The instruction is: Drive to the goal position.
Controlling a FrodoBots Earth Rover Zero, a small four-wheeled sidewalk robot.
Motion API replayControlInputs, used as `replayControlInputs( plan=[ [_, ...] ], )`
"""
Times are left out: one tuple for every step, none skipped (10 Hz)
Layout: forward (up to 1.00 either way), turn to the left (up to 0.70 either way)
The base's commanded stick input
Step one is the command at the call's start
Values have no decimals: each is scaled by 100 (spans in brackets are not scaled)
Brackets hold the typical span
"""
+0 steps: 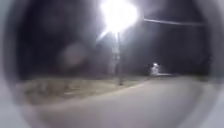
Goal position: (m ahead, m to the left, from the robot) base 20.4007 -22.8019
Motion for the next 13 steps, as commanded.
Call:
replayControlInputs(
  plan=[
    [0, -100],
    [0, -100],
    [0, -99],
    [4, -42],
    [8, 0],
    [22, 0],
    [55, 0],
    [82, 0],
    [100, 0],
    [100, 0],
    [100, 0],
    [100, 0],
    [100, 0]
  ],
)
